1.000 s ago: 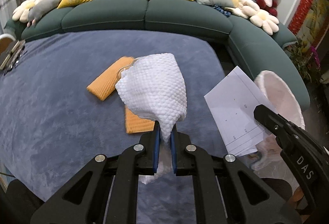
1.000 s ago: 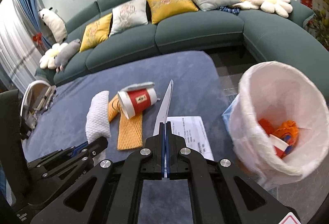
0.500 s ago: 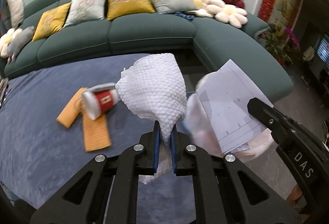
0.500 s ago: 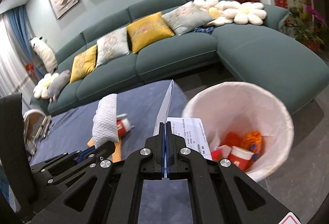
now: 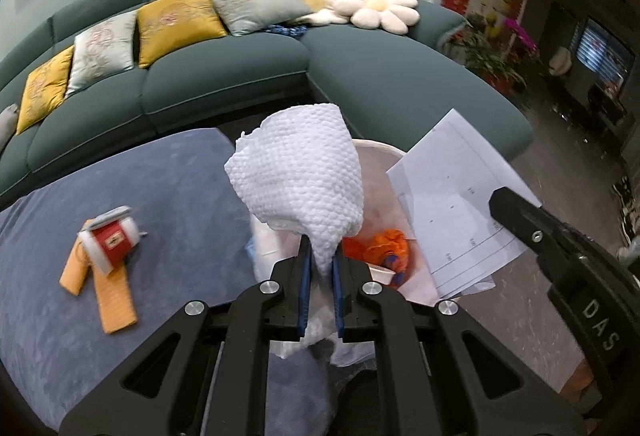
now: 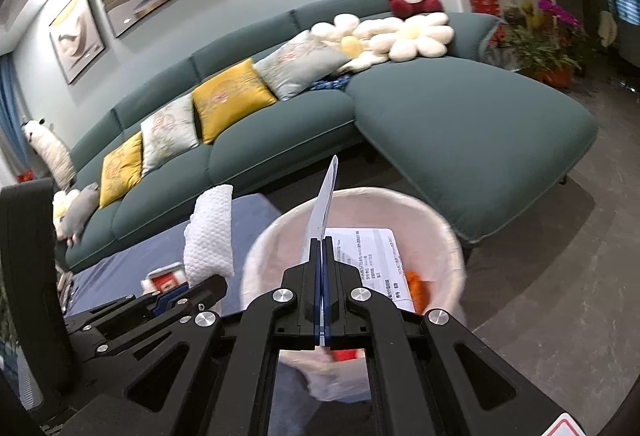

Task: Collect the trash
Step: 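Carry the cloth and receipt over the bin and open both grippers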

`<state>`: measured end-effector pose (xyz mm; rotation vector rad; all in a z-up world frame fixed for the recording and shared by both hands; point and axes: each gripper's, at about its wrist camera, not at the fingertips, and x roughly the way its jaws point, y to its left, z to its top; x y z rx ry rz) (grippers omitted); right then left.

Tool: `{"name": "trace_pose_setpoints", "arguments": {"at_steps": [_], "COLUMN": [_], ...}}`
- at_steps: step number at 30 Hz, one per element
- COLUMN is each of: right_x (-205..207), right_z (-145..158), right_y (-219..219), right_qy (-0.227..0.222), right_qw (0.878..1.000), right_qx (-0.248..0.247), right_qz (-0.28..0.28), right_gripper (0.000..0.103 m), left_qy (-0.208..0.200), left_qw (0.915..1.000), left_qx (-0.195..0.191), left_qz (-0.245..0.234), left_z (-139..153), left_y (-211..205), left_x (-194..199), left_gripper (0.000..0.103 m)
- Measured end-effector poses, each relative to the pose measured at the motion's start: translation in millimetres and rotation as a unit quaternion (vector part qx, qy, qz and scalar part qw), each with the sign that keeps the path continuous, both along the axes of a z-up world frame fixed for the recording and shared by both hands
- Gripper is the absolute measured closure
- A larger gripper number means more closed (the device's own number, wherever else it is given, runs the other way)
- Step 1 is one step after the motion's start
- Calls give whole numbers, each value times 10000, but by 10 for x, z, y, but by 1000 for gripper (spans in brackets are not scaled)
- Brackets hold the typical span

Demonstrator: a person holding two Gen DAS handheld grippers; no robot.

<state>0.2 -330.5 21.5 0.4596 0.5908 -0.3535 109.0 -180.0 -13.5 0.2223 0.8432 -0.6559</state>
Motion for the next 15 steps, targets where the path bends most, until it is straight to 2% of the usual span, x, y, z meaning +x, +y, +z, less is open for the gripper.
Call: {"name": "trace_pose_setpoints", "arguments": {"at_steps": [11, 12, 14, 15], "right_x": [-91, -85, -68, -60], "right_z": [-46, -56, -63, -69], "right_y": [-340, -352, -359, -358], "right_qy": [-16, -13, -9, -8], "right_qw": [9995, 9995, 9995, 9995], "right_qx": [17, 21, 35, 41], "right_qz": [-316, -321, -316, -312], "right_gripper": [102, 102, 102, 102], "left_qy": [257, 279, 315, 312], "left_qw": [9994, 9994, 9993, 9994], "left_qx": [73, 77, 109, 107], "left_qz": [-216, -212, -154, -104], "left_z": [-164, -169, -185, -187], "left_y": [-384, -394, -388, -381], "left_x": [70, 72, 108, 121], "left_gripper": [90, 87, 70, 58]}}
